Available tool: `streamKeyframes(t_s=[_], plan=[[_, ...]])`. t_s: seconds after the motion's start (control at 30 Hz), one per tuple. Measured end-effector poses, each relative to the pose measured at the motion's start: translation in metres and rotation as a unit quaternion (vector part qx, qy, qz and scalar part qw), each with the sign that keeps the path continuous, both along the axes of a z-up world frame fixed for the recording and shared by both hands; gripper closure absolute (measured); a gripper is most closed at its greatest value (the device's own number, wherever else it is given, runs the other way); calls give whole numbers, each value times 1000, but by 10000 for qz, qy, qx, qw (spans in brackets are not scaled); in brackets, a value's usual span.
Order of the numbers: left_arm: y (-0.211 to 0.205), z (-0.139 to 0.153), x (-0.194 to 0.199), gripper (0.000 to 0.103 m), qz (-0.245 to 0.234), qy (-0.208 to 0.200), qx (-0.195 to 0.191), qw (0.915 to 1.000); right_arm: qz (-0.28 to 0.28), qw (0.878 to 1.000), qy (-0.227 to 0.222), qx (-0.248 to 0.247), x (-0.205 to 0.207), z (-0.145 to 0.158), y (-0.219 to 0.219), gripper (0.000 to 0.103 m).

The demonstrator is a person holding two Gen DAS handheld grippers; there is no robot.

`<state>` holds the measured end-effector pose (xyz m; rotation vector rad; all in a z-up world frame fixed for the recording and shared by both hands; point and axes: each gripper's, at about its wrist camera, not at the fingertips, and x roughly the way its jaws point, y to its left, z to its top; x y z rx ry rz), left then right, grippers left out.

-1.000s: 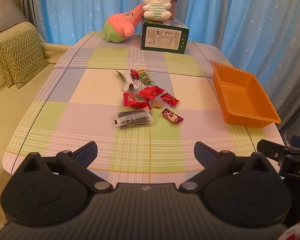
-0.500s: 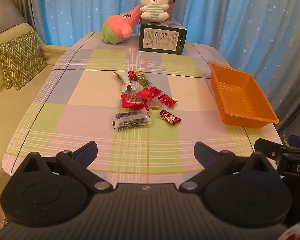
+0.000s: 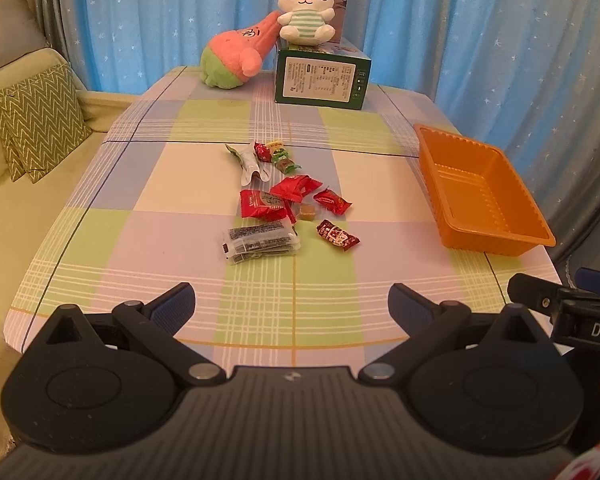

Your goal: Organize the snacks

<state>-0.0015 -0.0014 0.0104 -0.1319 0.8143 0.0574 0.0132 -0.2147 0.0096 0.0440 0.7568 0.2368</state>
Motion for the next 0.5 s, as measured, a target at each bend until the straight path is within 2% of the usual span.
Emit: streamKeyframes(t_s=[0.5], plan=[[-3,0,1,1,-27,3,9,10000,-2,10000,6,-2,0,-1,-1,0]])
